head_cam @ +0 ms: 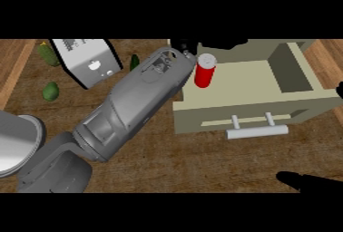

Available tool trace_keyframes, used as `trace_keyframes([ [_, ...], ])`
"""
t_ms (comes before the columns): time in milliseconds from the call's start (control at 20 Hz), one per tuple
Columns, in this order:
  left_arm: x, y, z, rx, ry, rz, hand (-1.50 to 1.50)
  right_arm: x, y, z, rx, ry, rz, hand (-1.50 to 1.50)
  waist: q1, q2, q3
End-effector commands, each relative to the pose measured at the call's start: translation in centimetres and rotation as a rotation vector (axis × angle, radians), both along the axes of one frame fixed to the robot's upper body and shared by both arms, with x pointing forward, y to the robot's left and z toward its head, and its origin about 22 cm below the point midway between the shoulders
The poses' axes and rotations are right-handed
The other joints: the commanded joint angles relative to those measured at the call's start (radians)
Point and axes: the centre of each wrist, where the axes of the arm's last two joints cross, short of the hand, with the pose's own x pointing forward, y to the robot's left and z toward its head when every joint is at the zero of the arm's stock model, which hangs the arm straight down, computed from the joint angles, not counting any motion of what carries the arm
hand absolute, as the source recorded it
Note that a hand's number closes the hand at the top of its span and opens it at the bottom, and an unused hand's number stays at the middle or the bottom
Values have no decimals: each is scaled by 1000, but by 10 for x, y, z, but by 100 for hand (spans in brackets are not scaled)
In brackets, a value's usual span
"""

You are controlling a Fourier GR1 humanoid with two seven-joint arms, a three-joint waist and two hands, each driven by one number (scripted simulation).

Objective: Pick up the can, place it into the drawer and close the drawer

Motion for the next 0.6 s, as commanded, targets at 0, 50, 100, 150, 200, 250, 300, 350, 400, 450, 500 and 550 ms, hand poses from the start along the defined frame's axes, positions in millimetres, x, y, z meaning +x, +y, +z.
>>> trace_keyframes([
  [0,1,3,-3,-14,-23,15,-150,9,4,-11,-161,8,-24,-150,15,1,1],
  [50,-2,-2,1,-13,-18,-3,-150,12,14,-10,-206,-10,-35,-150,32,-6,0],
  [100,-4,-7,8,-15,-19,-11,-150,22,13,-9,-239,-15,-61,-150,43,-8,0],
  [150,-2,-4,4,10,-42,5,-150,22,5,-9,-305,3,-73,-150,46,-9,0],
  [200,-6,-9,7,-7,-16,4,-150,28,24,-13,-310,-7,-73,-150,47,-10,0],
  [250,-8,-16,22,-1,-17,-2,-150,28,30,-28,-339,3,-78,-150,50,-13,1],
  [300,-6,-9,10,-4,-13,-8,-150,25,18,-22,-379,15,-104,-150,68,-19,0],
  [350,-7,-15,23,-3,-8,-15,-150,39,23,-28,-419,33,-95,-150,70,-16,0],
  [400,-1,-9,22,-14,1,10,-150,32,27,-29,-437,40,-92,-150,73,-18,-1],
  [450,-7,-17,29,-21,-2,-19,-150,57,34,-46,-476,39,-118,-150,88,-14,0],
  [500,-2,-6,16,-11,9,-1,-150,43,45,-56,-486,59,-117,-150,91,-20,-1],
  [550,-8,-12,14,-15,3,0,-150,48,26,-60,-509,71,-127,-150,86,-23,0],
])
